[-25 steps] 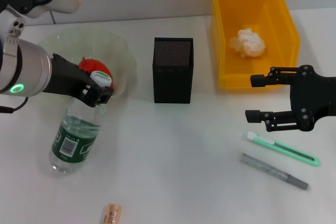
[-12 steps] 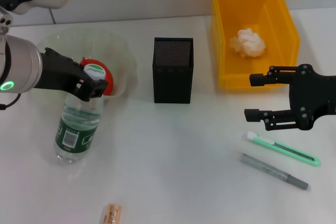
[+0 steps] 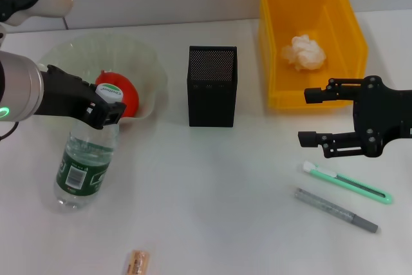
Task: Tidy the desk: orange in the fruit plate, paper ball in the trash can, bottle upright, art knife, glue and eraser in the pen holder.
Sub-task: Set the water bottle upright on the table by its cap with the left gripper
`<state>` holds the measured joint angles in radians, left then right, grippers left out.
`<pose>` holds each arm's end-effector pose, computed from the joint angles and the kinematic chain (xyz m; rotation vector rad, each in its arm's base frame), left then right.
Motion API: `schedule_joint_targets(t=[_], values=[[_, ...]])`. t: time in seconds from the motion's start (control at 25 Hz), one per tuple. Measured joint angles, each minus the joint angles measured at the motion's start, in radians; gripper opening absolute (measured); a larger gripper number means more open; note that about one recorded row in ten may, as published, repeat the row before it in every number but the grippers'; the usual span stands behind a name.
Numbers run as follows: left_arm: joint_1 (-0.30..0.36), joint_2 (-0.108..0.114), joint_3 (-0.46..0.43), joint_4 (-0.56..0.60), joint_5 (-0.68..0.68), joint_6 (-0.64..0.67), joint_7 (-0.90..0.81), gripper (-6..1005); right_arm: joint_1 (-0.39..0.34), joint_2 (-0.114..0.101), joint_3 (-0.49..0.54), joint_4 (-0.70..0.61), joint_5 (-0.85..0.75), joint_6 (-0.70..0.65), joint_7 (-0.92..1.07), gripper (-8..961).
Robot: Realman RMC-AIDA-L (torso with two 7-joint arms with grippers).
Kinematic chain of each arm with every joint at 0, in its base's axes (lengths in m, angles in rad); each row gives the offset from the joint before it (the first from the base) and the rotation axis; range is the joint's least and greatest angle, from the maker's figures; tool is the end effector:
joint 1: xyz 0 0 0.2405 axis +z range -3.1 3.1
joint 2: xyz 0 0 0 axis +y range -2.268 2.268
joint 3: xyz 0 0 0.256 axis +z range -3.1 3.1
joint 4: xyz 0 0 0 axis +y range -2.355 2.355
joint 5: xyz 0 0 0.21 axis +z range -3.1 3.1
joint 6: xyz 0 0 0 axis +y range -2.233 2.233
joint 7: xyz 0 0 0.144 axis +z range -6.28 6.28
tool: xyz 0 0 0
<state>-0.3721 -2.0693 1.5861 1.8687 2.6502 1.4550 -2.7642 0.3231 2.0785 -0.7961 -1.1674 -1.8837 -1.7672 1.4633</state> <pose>-0.1300 0.3219 0.0296 -2.4178 -0.6884 0.2281 0.2447 0.2943 0.0698 -2.7517 0.2788 0.6068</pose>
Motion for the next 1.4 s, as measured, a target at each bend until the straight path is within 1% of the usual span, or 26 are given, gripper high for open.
schedule_joint_targets(t=[0.76, 1.4], values=[[0.001, -0.002, 0.000, 0.027, -0.003, -0.001, 0.000, 439, 0.004, 0.000, 0.000, 0.000, 0.000, 0.001, 0.000, 758], [0.030, 0.000, -0.013, 0.048, -0.040, -0.003, 0.010, 439, 0.001, 0.000, 0.000, -0.009, 0.000, 0.001, 0.000, 758]])
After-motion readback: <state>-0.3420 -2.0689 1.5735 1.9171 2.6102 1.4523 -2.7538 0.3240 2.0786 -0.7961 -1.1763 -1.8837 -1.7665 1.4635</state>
